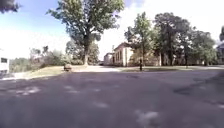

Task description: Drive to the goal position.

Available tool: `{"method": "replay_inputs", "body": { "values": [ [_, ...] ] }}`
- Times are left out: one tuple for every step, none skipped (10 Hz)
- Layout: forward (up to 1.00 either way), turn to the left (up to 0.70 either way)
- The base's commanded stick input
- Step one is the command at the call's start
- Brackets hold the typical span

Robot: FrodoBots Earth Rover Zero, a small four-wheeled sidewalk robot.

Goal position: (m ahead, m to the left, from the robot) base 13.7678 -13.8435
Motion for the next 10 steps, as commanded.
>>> {"method": "replay_inputs", "body": {
  "values": [
    [0.85, -0.34],
    [0.85, -0.34],
    [0.85, -0.34],
    [0.85, -0.34],
    [0.85, -0.34],
    [0.85, -0.34],
    [0.85, -0.34],
    [0.85, -0.34],
    [0.85, -0.34],
    [0.85, -0.34]
  ]
}}
